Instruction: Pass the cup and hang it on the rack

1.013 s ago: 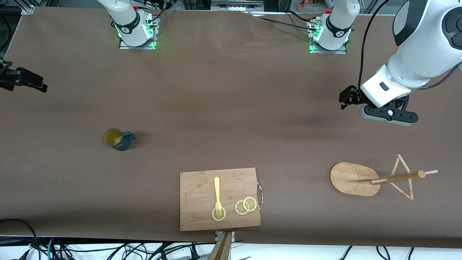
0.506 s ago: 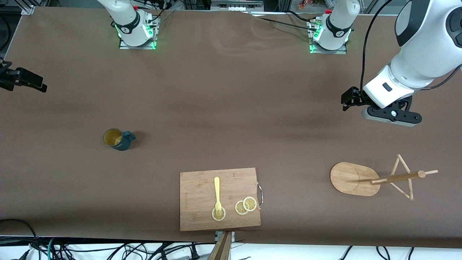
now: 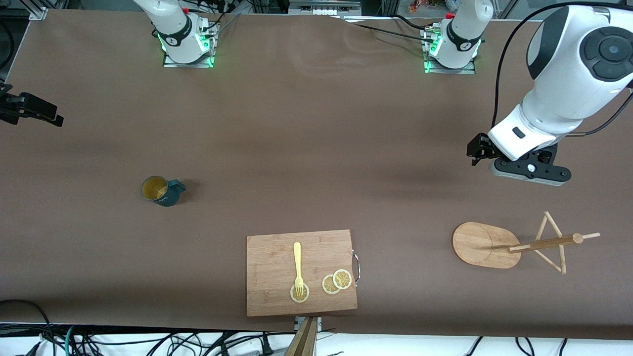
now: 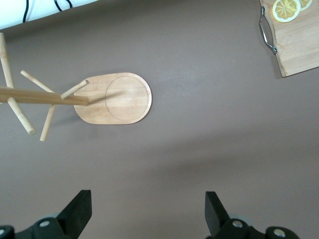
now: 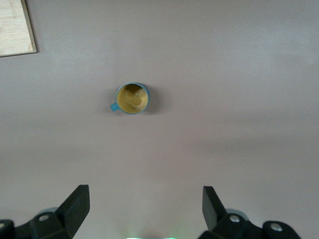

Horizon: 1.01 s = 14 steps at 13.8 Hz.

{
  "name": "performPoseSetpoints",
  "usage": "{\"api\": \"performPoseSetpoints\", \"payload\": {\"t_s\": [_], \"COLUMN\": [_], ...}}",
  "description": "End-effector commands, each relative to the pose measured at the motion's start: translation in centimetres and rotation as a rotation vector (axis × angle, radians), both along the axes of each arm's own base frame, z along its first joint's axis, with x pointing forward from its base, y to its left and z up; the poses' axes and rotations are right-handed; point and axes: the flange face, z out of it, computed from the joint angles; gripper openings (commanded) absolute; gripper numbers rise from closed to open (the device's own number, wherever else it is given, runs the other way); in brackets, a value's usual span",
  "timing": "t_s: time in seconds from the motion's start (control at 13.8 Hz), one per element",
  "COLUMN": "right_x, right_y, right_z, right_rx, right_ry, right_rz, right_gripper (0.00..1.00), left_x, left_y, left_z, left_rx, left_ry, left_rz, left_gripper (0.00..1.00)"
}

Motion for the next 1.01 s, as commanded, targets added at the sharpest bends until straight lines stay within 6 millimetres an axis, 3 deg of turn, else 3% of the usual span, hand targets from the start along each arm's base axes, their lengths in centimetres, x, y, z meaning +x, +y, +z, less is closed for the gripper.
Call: {"api": "performPoseSetpoints", "payload": {"t_s": [0.0, 0.22, 0.36, 0.51, 0.65, 0.94], "right_x": [0.4, 0.9, 1.8, 1.9, 3.0, 5.3], "right_y": [-0.1, -0.1, 0.1, 0.1, 0.0, -0.2], "right_z": [-0.2, -0.7, -2.5, -2.9, -5.1, -10.0], "right_rx": [0.022, 0.023, 0.025, 0.018, 0.024, 0.022], "right_ry": [-0.006, -0.016, 0.014, 0.019, 0.048, 0.082], "right_rz": [-0.005, -0.003, 0.002, 0.005, 0.004, 0.005], "right_gripper": [1.0, 1.0, 1.0, 1.0, 1.0, 1.0], "left_x": [1.0, 1.2, 0.9, 0.4, 0.3, 0.3], "left_y": [1.1, 2.6, 2.4, 2.0, 1.1, 0.6], "left_z": [1.6, 1.6, 1.9, 3.2, 2.4, 2.8], "left_rx": [-0.01, -0.012, -0.036, -0.041, -0.069, -0.078], "left_ry": [-0.031, -0.026, -0.022, -0.041, -0.024, -0.03], "left_rz": [0.007, 0.033, 0.039, 0.032, 0.041, 0.022], "left_gripper": [1.0, 1.0, 1.0, 1.0, 1.0, 1.0]}}
